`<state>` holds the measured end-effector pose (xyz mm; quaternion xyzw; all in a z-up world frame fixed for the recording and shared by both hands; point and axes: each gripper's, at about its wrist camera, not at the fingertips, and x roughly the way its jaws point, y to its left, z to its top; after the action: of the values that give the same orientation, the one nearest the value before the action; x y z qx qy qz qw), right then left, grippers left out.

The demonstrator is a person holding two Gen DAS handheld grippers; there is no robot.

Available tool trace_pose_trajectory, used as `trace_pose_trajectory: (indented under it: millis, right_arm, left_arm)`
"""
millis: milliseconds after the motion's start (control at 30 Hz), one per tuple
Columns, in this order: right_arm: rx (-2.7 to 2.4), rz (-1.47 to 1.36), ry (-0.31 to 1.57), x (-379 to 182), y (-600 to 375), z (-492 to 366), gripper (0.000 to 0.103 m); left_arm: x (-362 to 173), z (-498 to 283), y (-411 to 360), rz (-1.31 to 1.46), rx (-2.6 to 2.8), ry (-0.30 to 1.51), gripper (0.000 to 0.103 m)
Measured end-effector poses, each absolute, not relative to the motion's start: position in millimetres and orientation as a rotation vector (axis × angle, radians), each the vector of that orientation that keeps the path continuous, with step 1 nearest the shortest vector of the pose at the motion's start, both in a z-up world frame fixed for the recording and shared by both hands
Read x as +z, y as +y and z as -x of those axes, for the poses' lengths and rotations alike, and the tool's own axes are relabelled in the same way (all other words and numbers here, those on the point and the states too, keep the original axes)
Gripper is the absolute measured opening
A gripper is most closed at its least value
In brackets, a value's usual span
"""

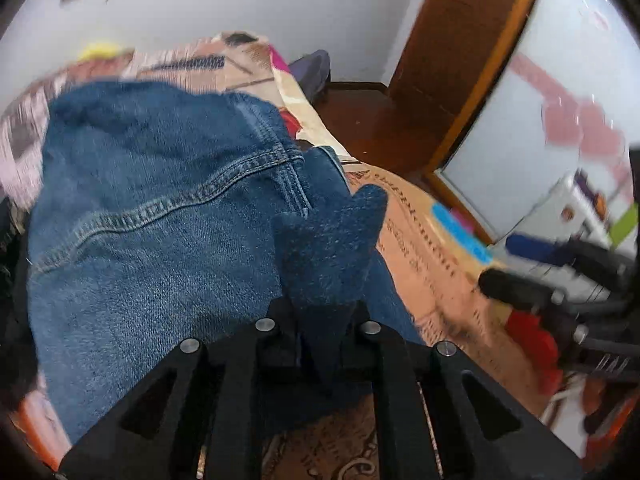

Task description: Fold large clothes

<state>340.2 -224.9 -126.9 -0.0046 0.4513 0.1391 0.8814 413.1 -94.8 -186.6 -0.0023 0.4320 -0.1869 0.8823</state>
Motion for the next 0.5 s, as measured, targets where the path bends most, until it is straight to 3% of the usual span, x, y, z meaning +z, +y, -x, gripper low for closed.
trace_pose_trajectory:
  millis: [200,300,500]
  right_arm:
    - [0.317,-0.015,0.912,-116.3,-223.6,-327.6,0.059]
    - [0.341,-0.017,0.876,-107.2,-224.7,-320.7,0.059]
    - [0.402,0.011,0.806,-85.2,-204.0,-318.9,0.059]
  left_arm:
    - [-173.2,-393.6,-100.4,-0.082,-0.411,0.894,0.015]
    - [-165.2,-376.8,-98.6,-0.11,-0.444,0.882,0.05]
    - [-147.5,-345.0,-85.2,-0.269,-0.316,0.767,0.062]
